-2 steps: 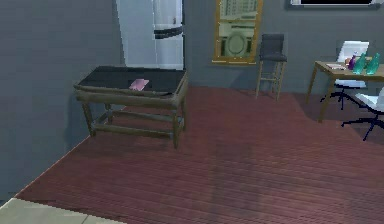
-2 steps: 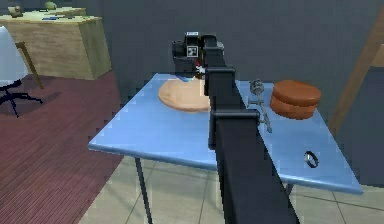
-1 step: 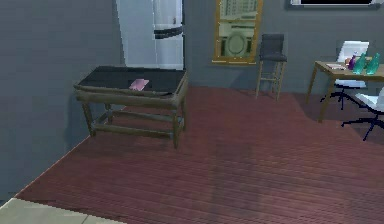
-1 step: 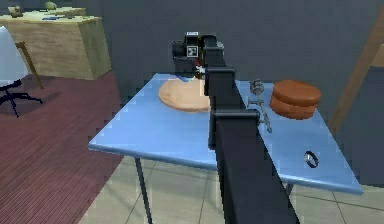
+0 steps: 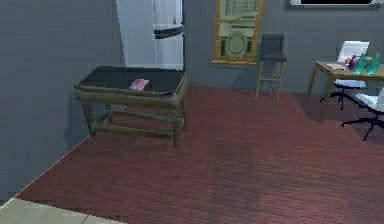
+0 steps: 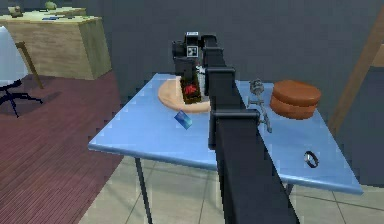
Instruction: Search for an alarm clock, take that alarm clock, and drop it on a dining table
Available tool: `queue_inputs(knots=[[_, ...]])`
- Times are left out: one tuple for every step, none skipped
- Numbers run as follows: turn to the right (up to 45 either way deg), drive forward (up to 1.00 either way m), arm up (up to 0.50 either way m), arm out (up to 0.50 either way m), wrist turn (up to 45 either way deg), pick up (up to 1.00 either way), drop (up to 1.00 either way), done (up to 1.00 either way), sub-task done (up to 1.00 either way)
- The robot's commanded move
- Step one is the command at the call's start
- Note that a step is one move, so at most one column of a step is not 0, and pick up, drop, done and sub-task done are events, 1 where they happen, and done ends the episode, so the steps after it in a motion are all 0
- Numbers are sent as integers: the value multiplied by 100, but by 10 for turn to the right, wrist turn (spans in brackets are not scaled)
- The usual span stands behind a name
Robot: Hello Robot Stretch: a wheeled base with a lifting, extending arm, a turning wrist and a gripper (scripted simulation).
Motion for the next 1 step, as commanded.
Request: queue_inputs(knots=[[0,0,0,-10,0,0,0,0,0]])
